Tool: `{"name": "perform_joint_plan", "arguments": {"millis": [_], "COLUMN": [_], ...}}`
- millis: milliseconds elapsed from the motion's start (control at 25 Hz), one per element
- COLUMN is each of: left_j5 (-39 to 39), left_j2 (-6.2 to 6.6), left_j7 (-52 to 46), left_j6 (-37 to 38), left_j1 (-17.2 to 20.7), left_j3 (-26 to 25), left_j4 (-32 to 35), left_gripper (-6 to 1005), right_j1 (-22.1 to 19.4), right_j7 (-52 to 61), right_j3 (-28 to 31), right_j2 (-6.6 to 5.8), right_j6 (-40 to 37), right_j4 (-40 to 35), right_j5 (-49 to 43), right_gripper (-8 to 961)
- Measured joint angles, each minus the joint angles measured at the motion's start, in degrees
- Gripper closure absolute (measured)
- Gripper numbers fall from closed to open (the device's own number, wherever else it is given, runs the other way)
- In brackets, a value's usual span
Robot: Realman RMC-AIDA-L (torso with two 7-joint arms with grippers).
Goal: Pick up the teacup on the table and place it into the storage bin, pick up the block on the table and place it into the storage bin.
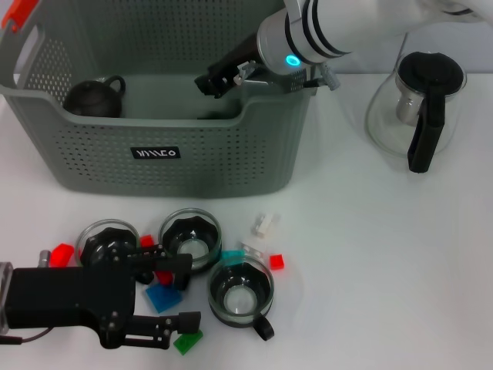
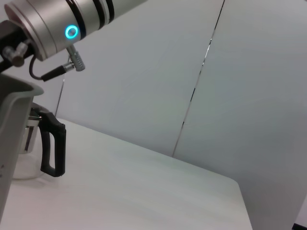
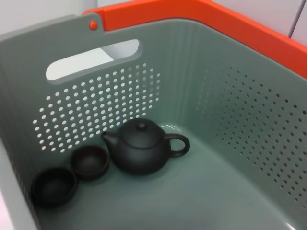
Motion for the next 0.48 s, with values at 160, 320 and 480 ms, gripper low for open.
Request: {"name": "perform_joint_plan", "arguments": {"millis": [160,320,480], "left_j5": [0.0,0.0,-0.1], "left_j2": [0.00,0.00,0.01], "left_j7": [0.0,-0.1,-0.2], "left_j6": [-0.1,0.0,0.0], "left_j1": [0.1,0.0,-0.1], "left_j3": [0.0,0.0,0.0], "left_j4": [0.0,0.1,0.1], "left_gripper": [158,158,157], "right_j1": [-1.3,-7.3,-16.5], "right_j7": [0.4,-1.6,-11.0], "right_j3": [2.6,9.2,13.6], "right_j2": [-0.49,-0.57,-0.87], "right_j6": [-0.9,-6.3,-15.3], "right_j4": [-4.4,-18.8,-31.6], "right_j5": [0.4,1.8,15.0], "right_gripper": [707,580,419]}}
